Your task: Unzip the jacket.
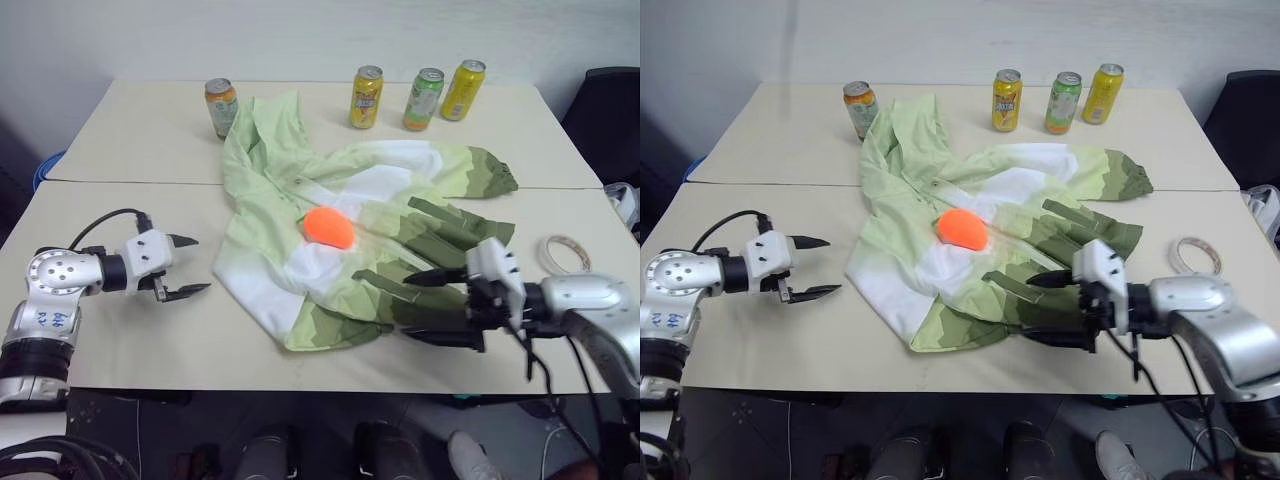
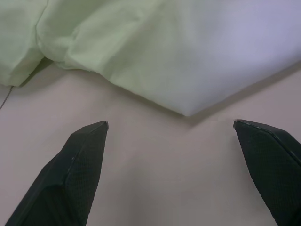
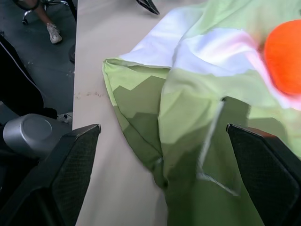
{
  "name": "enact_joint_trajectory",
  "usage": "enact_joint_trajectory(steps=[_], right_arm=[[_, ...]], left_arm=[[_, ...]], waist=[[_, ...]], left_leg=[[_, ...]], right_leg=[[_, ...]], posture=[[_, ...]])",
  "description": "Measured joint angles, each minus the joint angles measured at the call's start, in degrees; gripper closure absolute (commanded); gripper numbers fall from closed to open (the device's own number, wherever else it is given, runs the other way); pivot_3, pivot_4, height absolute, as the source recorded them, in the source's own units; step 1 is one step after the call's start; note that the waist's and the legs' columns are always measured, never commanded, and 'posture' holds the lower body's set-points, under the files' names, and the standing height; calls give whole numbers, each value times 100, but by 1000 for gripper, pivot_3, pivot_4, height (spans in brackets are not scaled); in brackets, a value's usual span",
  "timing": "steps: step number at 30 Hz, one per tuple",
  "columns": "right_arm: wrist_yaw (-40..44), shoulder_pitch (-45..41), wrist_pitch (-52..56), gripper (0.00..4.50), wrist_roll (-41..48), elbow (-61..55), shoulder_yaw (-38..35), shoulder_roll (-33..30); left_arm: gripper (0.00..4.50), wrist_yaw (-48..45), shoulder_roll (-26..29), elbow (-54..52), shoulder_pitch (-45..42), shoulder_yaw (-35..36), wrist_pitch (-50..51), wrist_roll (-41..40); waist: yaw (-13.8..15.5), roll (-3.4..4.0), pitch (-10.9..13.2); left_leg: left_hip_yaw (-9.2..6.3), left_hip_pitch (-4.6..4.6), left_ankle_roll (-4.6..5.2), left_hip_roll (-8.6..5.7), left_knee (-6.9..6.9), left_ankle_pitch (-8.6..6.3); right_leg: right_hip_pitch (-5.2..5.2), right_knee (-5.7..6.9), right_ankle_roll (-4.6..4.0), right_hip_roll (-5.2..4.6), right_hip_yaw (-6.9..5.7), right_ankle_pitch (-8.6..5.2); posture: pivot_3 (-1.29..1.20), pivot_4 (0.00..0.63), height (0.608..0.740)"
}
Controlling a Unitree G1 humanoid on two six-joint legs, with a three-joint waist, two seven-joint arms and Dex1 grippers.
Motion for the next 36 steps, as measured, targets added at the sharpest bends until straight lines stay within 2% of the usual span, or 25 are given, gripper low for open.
enact_joint_trajectory(steps=[4,7,9,11,12,18,19,22,24,27,31,34,36], right_arm=[[-702,71,173,12,-638,26,507,438],[-1014,60,208,622,-1006,43,683,558],[-1162,78,96,1272,-1176,85,716,644],[-1203,187,-218,2055,-1375,130,697,638],[-1198,237,-321,2311,-1433,156,680,623],[-841,659,-1121,4472,-1465,585,117,456],[-743,732,-1202,4500,-1402,624,3,442],[-214,999,-1550,4500,-1032,740,-372,422],[176,1209,-1715,4500,-753,913,-732,327],[764,1522,-1785,4500,-525,1258,-1098,-82],[1362,1678,-2209,4500,-545,2032,-1300,-367],[1467,1488,-2477,4500,-721,2811,-1521,-575],[1446,1196,-2729,4500,-861,3232,-1546,-576]], left_arm=[[0,43,-515,801,-786,-334,-477,330],[641,627,-786,1424,-1172,-484,-958,691],[1209,992,-1009,1767,-1329,-523,-1160,820],[1902,1068,-1168,2020,-1434,-594,-1336,876],[2164,1038,-1178,2067,-1459,-629,-1390,888],[4184,336,-1217,2098,-1415,-626,-1372,705],[4483,131,-1217,1990,-1313,-585,-1260,556],[4483,-833,-1233,720,-409,-371,-129,-432],[4483,-1432,-848,-992,684,-394,993,-1160],[4483,-1802,-144,-2805,1971,-421,2241,-1740],[4483,-1427,246,-4766,3484,-32,3442,-2447],[4483,-891,209,-5633,4226,281,3994,-2712],[4483,-395,-16,-6162,4534,387,4177,-2758]], waist=[[106,-2,-1],[130,-8,-6],[134,-13,-8],[132,-17,-11],[129,-19,-12],[114,-22,-16],[100,-20,-17],[61,-20,-17],[-57,-26,-13],[-132,-27,-12],[-145,-22,-4],[-99,-5,5],[-84,1,2]], left_leg=[[6,-5,33,-26,15,6],[2,-2,53,-37,23,13],[1,-3,57,-38,24,16],[1,-3,58,-39,23,16],[1,-2,57,-39,21,16],[4,-1,59,-40,22,16],[5,0,59,-40,20,15],[6,1,58,-37,14,11],[3,1,58,-31,10,2],[3,5,58,-26,12,-4],[-11,28,59,-18,16,-7],[-18,32,54,-22,14,-13],[-20,32,50,-22,13,-15]], right_leg=[[7,-1,25,-2,-7,14],[18,-5,46,-16,-6,25],[20,-6,56,-19,-4,30],[20,-5,59,-19,-5,32],[20,-5,59,-19,-6,32],[22,-8,59,-16,-9,32],[22,-8,59,-15,-8,32],[21,-10,59,-13,-13,32],[21,-14,59,-11,-13,32],[34,-29,58,-17,2,31],[71,-68,57,-54,29,31],[76,-78,57,-63,27,31],[76,-79,57,-63,27,31]], posture=[[0,150,740],[0,150,740],[0,150,740],[0,150,740],[0,150,740],[0,150,740],[0,150,740],[0,150,740],[0,150,740],[0,150,740],[0,150,740],[0,150,740],[0,150,740]])
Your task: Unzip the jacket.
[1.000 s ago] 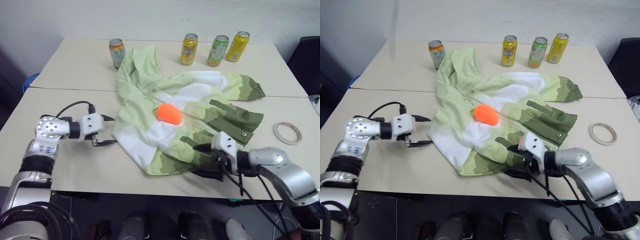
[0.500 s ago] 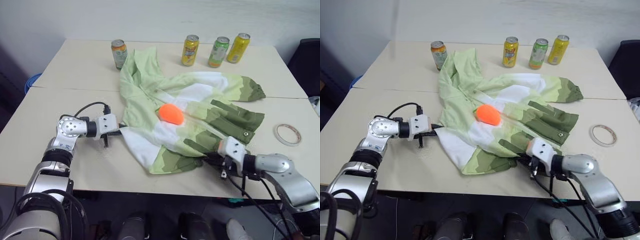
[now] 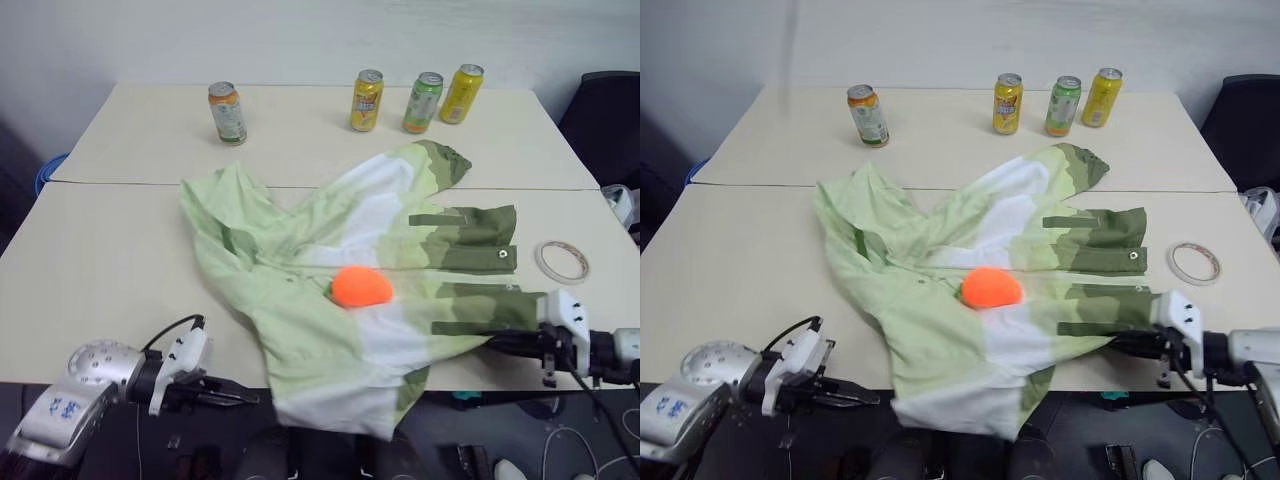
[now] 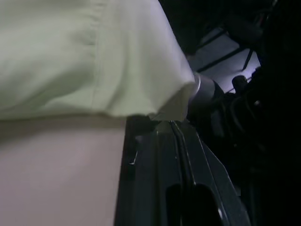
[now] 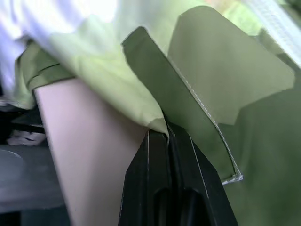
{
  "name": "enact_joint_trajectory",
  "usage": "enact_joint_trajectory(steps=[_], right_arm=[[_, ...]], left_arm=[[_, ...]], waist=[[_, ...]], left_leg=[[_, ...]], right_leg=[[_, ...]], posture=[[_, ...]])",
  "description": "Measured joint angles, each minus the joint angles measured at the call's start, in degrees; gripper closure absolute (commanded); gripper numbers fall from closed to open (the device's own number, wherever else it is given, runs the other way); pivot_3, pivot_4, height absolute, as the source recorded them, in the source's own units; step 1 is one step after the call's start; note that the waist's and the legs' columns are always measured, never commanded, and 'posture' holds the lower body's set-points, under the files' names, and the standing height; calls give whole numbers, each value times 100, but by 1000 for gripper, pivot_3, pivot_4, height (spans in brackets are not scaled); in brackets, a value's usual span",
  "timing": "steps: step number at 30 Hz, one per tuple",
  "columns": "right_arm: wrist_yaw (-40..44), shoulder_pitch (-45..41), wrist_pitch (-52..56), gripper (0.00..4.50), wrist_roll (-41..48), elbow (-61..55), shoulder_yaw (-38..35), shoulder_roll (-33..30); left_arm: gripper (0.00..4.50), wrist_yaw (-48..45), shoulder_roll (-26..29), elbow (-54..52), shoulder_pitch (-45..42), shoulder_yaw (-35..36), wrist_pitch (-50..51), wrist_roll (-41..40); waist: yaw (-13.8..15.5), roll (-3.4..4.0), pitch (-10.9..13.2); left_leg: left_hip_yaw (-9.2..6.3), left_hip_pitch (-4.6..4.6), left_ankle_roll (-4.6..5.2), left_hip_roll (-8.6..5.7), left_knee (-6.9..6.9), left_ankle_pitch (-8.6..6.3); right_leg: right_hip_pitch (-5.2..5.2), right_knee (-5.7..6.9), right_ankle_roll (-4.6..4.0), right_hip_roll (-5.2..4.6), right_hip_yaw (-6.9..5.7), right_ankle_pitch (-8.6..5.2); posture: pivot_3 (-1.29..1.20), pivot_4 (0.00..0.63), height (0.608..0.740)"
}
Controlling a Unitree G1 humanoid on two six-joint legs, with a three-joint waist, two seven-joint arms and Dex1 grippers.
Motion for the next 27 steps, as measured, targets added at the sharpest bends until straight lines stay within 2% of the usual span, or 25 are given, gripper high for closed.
enact_joint_trajectory(steps=[1,4,7,10,12,15,16,19,21,23,25,27], right_arm=[[-14,-80,-40,4500,-51,149,-5,-4],[222,-122,379,3877,115,222,-1,-66],[409,15,887,2896,464,-117,-79,-82],[679,538,1437,1874,732,-511,-248,-363],[702,749,2053,1171,1103,-804,-597,-453],[543,756,3235,145,1946,-1361,-1300,-614],[461,728,3552,0,2220,-1547,-1518,-632],[168,354,4502,0,3083,-2129,-1739,-668],[-58,48,4557,0,3120,-2378,-1654,-660],[-343,-446,4265,0,2773,-2478,-1204,-509],[-940,-1277,3500,0,1730,-2333,-147,237],[-1368,-1669,2941,0,863,-2063,816,772]], left_arm=[[4483,215,-108,-198,107,-2,107,-17],[4500,881,-202,-700,448,-8,774,-144],[3898,1131,5,-737,425,117,1190,-158],[2974,1099,303,-504,378,664,1446,-286],[2313,916,516,-182,311,1072,1474,-368],[1357,739,526,126,23,1477,1391,-491],[1047,604,513,236,-149,1502,1327,-582],[88,467,447,499,-1097,1419,1163,-667],[24,462,418,552,-1532,1300,1060,-646],[24,478,189,764,-2079,944,927,-510],[24,333,-142,1298,-2911,117,485,71],[24,236,-503,1734,-3445,-497,48,515]], waist=[[14,5,0],[54,9,2],[61,11,2],[75,18,4],[62,21,5],[42,46,19],[46,46,19],[61,47,21],[58,48,20],[54,47,20],[51,6,1],[51,0,0]], left_leg=[[1,0,-1,-1,0,-1],[-4,-2,-3,1,-5,0],[-9,-5,-3,2,-4,2],[-14,-6,-1,1,-3,1],[-17,-5,-1,1,-4,0],[-20,-6,-6,1,-8,-7],[-23,-6,-9,1,-12,-8],[-25,-19,-13,1,-12,-4],[-23,-19,-12,-2,-13,-6],[-13,-23,-10,-9,-12,-5],[2,-17,-19,-9,-7,2],[33,-42,-14,-17,-7,23]], right_leg=[[0,-1,-1,0,0,0],[0,-3,-9,4,-10,-5],[2,-6,-10,5,-17,-5],[10,-14,-10,2,-24,-5],[10,-17,-10,1,-24,-6],[5,-17,-12,-5,-23,-6],[3,-17,-14,-5,-24,-8],[-12,-9,-16,-5,-25,-9],[-12,-10,-16,-6,-25,-8],[-17,-10,-14,-4,-24,-7],[-20,7,-11,24,-29,-5],[-66,52,-5,55,-33,-2]], posture=[[0,150,740],[0,150,740],[0,150,740],[0,150,740],[0,150,740],[0,150,740],[0,150,740],[0,150,740],[0,150,740],[0,150,740],[0,150,740],[0,150,740]])
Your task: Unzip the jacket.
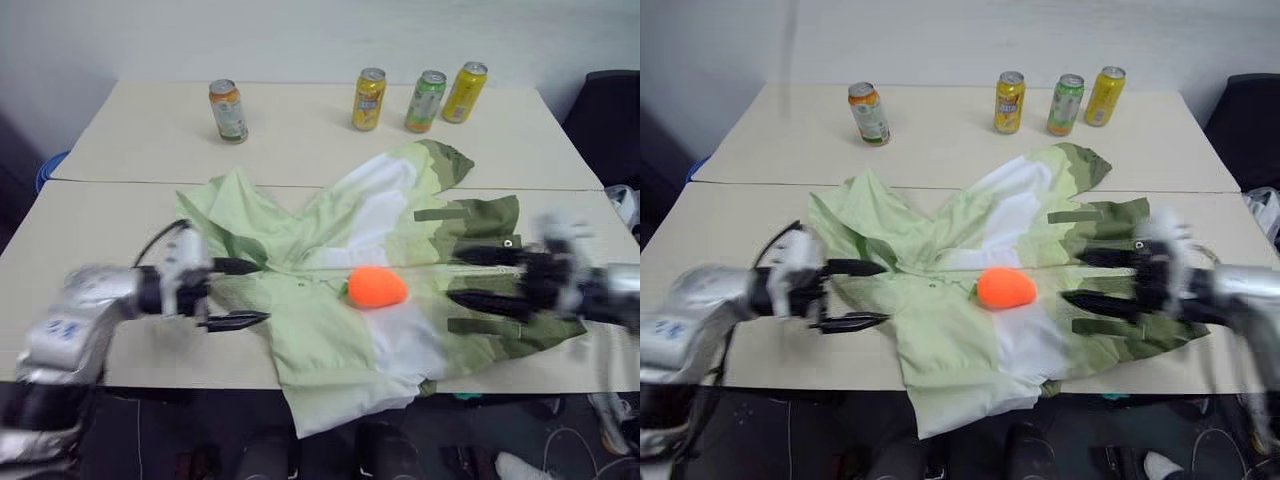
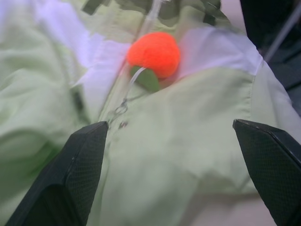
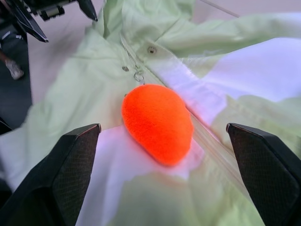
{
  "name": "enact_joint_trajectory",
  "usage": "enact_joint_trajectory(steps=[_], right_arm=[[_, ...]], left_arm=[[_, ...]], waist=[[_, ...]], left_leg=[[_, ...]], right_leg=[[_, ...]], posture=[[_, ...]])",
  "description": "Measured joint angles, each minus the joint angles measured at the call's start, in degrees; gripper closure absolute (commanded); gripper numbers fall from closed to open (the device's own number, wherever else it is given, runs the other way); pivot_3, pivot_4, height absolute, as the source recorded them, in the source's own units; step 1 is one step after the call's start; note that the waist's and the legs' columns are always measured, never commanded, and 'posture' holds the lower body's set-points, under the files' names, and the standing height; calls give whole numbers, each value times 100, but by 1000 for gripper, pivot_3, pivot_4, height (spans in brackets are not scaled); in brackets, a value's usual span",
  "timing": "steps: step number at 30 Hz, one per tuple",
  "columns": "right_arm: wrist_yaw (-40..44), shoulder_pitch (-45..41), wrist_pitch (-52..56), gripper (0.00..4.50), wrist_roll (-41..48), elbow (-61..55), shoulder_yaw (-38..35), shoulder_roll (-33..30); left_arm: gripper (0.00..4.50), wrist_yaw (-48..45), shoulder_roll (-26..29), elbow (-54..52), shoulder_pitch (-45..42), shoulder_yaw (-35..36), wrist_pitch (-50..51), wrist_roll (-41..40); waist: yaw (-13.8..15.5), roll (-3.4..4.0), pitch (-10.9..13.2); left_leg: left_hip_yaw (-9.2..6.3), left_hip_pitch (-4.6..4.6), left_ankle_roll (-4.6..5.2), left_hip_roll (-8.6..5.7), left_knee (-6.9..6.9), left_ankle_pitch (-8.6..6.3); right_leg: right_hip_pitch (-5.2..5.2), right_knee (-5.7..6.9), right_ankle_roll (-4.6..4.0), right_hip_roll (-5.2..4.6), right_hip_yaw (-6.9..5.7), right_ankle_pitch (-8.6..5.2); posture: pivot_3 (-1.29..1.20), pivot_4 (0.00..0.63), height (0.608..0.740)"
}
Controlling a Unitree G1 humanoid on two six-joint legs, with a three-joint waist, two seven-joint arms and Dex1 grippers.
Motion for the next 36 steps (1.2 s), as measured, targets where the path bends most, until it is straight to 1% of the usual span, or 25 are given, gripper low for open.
enact_joint_trajectory(steps=[2,3,7,9,12,13,16,17,18,19,21,22,25,29,32,34,36], right_arm=[[-376,-389,-457,0,-845,540,764,441],[-457,-538,-630,0,-1109,738,1023,619],[-399,-907,-868,0,-1514,1159,1480,874],[-249,-1004,-867,378,-1534,1268,1529,986],[-151,-1027,-944,1230,-1551,1357,1573,1165],[-158,-1026,-1028,1632,-1585,1409,1572,1238],[-191,-1016,-1231,2642,-1594,1426,1546,1397],[-226,-1008,-1274,3043,-1578,1426,1475,1468],[-248,-987,-1327,3308,-1521,1424,1402,1511],[-254,-954,-1342,3689,-1466,1423,1315,1522],[-235,-834,-1344,4211,-1319,1420,1050,1508],[-232,-750,-1345,4400,-1248,1414,911,1468],[-254,-527,-1490,4437,-1200,1542,445,1084],[-362,-385,-2023,4437,-1404,2281,-262,261],[-830,-443,-2568,4437,-1742,3631,-697,-377],[-1256,-597,-2916,4437,-1984,4574,-930,-729],[-1709,-822,-3256,4437,-2232,5377,-988,-976]], left_arm=[[24,16,-416,819,-568,-359,-546,468],[24,39,-570,1209,-800,-497,-827,680],[24,50,-835,2343,-1291,-790,-1609,1285],[0,94,-936,2825,-1424,-884,-1837,1535],[0,368,-1087,3308,-1536,-915,-2035,1827],[0,453,-1140,3440,-1589,-905,-2080,1842],[0,613,-1207,3544,-1626,-867,-2073,1872],[0,630,-1230,3548,-1597,-843,-2055,1871],[0,648,-1236,3505,-1542,-814,-2027,1864],[0,654,-1236,3451,-1486,-788,-2002,1851],[0,665,-1236,3351,-1376,-738,-1941,1836],[0,692,-1234,3265,-1314,-716,-1891,1836],[0,764,-1225,3091,-1115,-629,-1796,1830],[0,824,-1161,2813,-830,-516,-1675,1818],[0,886,-1129,2667,-659,-472,-1617,1808],[0,913,-1082,2560,-549,-421,-1556,1798],[0,890,-1012,2497,-525,-417,-1387,1791]], waist=[[8,-1,1],[6,-1,1],[3,-1,1],[3,-1,1],[-1,-1,1],[-2,-1,1],[-7,-1,1],[-5,-1,1],[-5,-1,0],[-5,-1,0],[-7,-1,0],[-7,0,0],[-7,0,0],[-7,2,-1],[-8,7,-5],[-26,18,-11],[-55,35,-21]], left_leg=[[4,-12,4,1,6,3],[4,-26,6,1,10,5],[0,-71,12,1,29,8],[-1,-71,13,3,34,8],[-5,-71,14,9,53,9],[-7,-70,14,11,59,9],[-11,-68,15,13,79,9],[-17,-68,15,14,83,9],[-19,-65,15,14,84,8],[-22,-62,15,14,84,8],[-26,-60,15,14,84,7],[-27,-57,15,14,83,7],[-28,-52,16,14,83,7],[-26,-16,15,14,64,5],[-11,37,16,6,28,5],[-6,48,14,8,15,5],[5,55,10,12,7,7]], right_leg=[[-14,8,0,8,-6,0],[-29,10,0,8,-7,0],[-67,25,1,9,-14,1],[-65,27,2,9,-17,1],[-59,35,3,10,-18,1],[-55,38,4,9,-19,2],[-50,49,5,7,-18,3],[-46,49,5,7,-21,3],[-42,49,5,7,-21,3],[-38,49,5,6,-22,3],[-33,48,5,6,-26,3],[-31,48,5,6,-26,3],[-23,45,5,5,-28,3],[11,30,5,3,-26,3],[48,20,5,-6,-13,3],[52,15,5,-8,-4,2],[53,11,5,-8,4,2]], posture=[[0,150,740],[0,150,740],[0,150,740],[0,150,740],[0,150,740],[0,150,740],[0,150,740],[0,150,740],[0,150,740],[0,150,740],[0,150,740],[0,150,740],[0,150,740],[0,150,740],[0,150,740],[0,150,740],[0,150,740]])
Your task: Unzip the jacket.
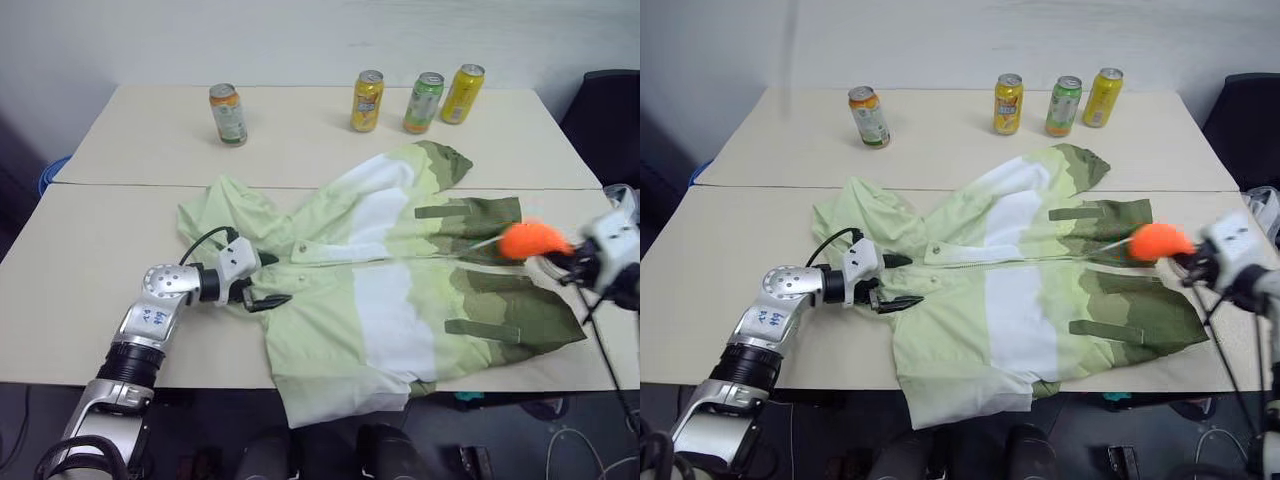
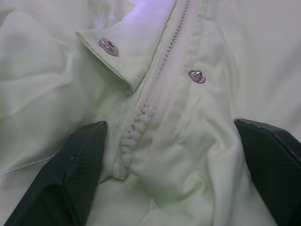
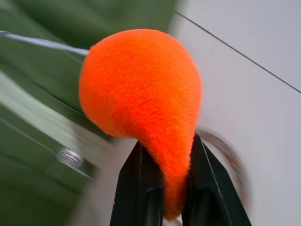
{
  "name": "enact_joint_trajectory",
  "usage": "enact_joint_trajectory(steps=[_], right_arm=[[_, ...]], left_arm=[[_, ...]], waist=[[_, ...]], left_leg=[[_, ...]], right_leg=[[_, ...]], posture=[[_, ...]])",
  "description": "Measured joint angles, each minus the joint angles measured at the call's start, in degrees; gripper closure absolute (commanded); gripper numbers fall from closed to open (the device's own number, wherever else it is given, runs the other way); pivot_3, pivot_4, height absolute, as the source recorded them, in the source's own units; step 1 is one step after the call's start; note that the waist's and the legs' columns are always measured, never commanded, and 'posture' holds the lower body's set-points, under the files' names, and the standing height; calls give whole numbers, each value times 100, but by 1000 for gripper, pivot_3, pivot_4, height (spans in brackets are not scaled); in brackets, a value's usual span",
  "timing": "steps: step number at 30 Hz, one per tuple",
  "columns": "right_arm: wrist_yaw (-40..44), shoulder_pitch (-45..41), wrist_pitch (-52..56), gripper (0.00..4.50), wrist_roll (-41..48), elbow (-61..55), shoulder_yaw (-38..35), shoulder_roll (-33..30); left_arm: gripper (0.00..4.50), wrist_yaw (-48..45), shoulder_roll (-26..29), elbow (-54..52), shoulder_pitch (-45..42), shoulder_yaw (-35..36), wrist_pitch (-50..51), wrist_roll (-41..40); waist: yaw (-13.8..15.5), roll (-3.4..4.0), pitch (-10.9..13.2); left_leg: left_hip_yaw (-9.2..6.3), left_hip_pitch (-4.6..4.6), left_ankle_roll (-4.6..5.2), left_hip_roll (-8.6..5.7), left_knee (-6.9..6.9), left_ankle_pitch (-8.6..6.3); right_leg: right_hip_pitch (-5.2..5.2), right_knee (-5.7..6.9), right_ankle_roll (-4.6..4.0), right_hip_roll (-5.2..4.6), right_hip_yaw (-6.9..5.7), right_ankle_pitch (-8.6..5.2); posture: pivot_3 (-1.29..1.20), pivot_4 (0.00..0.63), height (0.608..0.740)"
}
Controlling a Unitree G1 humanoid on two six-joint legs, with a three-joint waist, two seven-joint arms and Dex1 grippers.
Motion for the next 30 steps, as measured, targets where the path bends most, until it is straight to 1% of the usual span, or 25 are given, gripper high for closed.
enact_joint_trajectory(steps=[1,5,6,8,9,11,13,14,15,17,18,20,22,24,26,29,30], right_arm=[[-433,-215,-178,4437,-163,524,-15,-124],[-1525,-864,-434,4437,-454,1695,-39,-463],[-1848,-1076,-484,4437,-521,1964,-42,-579],[-2172,-1374,-587,4437,-602,2219,-44,-758],[-2236,-1529,-633,4437,-614,2291,-44,-803],[-2284,-1694,-729,4437,-640,2367,-44,-830],[-2191,-1780,-736,4437,-574,2411,-116,-803],[-2039,-1792,-710,4437,-473,2415,-223,-738],[-1645,-1782,-621,4437,-286,2413,-318,-609],[-1114,-1682,-463,4437,-146,2384,-344,-384],[-935,-1587,-377,3723,-124,2363,-340,-278],[-692,-1362,-203,3143,-39,2284,-337,-162],[-437,-991,-235,2358,66,2027,-410,-130],[-230,-599,-521,1743,218,1667,-546,-127],[86,-117,-855,1061,589,1120,-964,-51],[454,297,-873,43,1222,243,-1469,193],[476,334,-603,43,1536,-191,-1645,362]], left_arm=[[0,-6,40,-45,31,2,82,0],[0,14,103,-128,97,6,201,1],[0,23,102,-127,107,6,212,0],[0,11,120,-133,138,14,225,-12],[0,-26,163,-144,171,15,228,-31],[0,-108,219,-172,243,13,230,-38],[0,-117,216,-182,283,28,197,-45],[0,-110,200,-187,326,65,155,-57],[0,-85,162,-194,422,154,85,-103],[0,-73,82,-245,522,230,51,-194],[0,-73,32,-317,583,257,37,-237],[0,-91,-11,-544,762,356,52,-410],[0,-177,54,-854,1043,460,194,-633],[0,-300,269,-1152,1220,564,443,-836],[0,-409,542,-1591,1481,821,765,-1125],[0,-464,841,-2263,1695,1285,1214,-1630],[0,-504,1026,-2528,1850,1453,1348,-1784]], waist=[[-30,14,-8],[-105,64,-38],[-107,76,-45],[-113,86,-51],[-128,89,-53],[-154,88,-54],[-158,94,-61],[-160,96,-63],[-172,96,-67],[-168,95,-67],[-160,95,-67],[-122,95,-66],[-91,93,-63],[-97,85,-58],[-109,73,-46],[-121,45,-28],[-157,37,-23]], left_leg=[[2,3,-1,0,-4,0],[10,11,-3,0,-16,0],[12,11,-3,0,-17,0],[12,15,-6,2,-19,-1],[15,22,-10,6,-20,-3],[17,76,-25,15,-37,-14],[17,85,-29,15,-40,-19],[17,86,-30,17,-42,-19],[17,87,-33,22,-43,-21],[17,81,-32,23,-43,-21],[17,79,-31,21,-42,-20],[16,68,-28,19,-42,-21],[8,58,-27,17,-42,-22],[6,51,-27,19,-40,-22],[6,49,-27,21,-42,-22],[3,51,-30,26,-40,-21],[2,52,-33,32,-42,-21]], right_leg=[[0,0,0,0,2,0],[0,-4,-2,3,18,-2],[-1,-5,-1,4,24,-2],[3,-12,-2,5,42,-2],[9,-19,-2,5,50,-2],[57,-38,-6,7,57,-7],[62,-46,-7,3,70,-16],[62,-46,-7,3,72,-16],[65,-49,-7,6,74,-16],[64,-42,-7,6,72,-15],[62,-40,-7,5,72,-15],[51,-38,-7,1,72,-16],[46,-38,-7,-1,67,-16],[42,-41,-7,0,65,-16],[41,-44,-7,2,65,-16],[44,-46,-7,2,66,-16],[49,-49,-7,3,65,-16]], posture=[[0,150,740],[0,150,740],[0,150,740],[0,150,740],[0,150,740],[0,150,740],[0,150,740],[0,150,740],[0,150,740],[0,150,740],[0,150,740],[0,150,740],[0,150,740],[0,150,740],[0,150,740],[0,150,740],[0,150,740]])
